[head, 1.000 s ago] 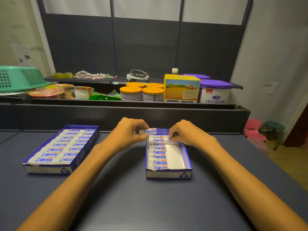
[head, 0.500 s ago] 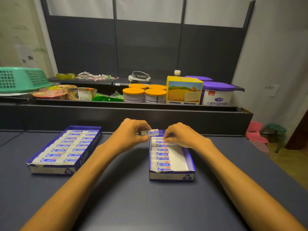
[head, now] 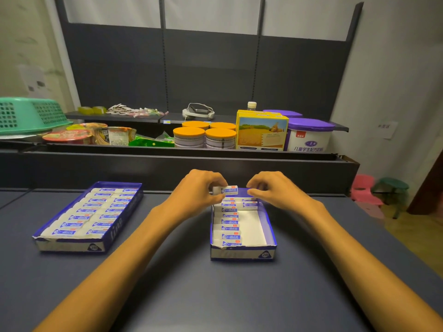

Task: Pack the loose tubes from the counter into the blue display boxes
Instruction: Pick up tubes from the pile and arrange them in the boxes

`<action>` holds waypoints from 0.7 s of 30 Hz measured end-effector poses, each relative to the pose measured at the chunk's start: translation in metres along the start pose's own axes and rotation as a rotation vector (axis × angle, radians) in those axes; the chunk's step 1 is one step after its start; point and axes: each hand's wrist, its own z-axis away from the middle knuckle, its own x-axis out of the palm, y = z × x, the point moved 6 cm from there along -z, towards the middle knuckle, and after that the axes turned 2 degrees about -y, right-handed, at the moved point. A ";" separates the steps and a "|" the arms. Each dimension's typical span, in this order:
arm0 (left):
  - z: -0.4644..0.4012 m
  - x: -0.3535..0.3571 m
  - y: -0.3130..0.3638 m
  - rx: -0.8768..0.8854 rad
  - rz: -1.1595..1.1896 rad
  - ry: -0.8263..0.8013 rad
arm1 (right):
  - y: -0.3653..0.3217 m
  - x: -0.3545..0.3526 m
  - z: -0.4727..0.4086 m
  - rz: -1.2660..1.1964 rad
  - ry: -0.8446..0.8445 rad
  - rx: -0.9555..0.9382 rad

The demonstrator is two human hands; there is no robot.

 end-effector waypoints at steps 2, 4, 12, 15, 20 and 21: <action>-0.007 0.007 0.008 0.012 -0.044 -0.002 | 0.011 -0.004 0.007 0.028 0.018 0.024; -0.014 0.017 0.015 0.008 -0.091 -0.020 | 0.018 -0.004 0.012 0.025 0.015 0.040; -0.029 0.042 0.029 -0.020 -0.023 -0.078 | 0.022 -0.001 0.015 -0.004 -0.034 0.066; -0.029 0.048 0.029 -0.028 -0.014 -0.098 | 0.023 -0.001 0.015 -0.021 -0.042 0.069; -0.030 0.056 0.027 -0.033 0.025 -0.152 | 0.022 -0.001 0.015 -0.044 -0.071 0.067; -0.031 0.058 0.026 -0.038 0.031 -0.161 | 0.022 -0.001 0.015 -0.049 -0.076 0.067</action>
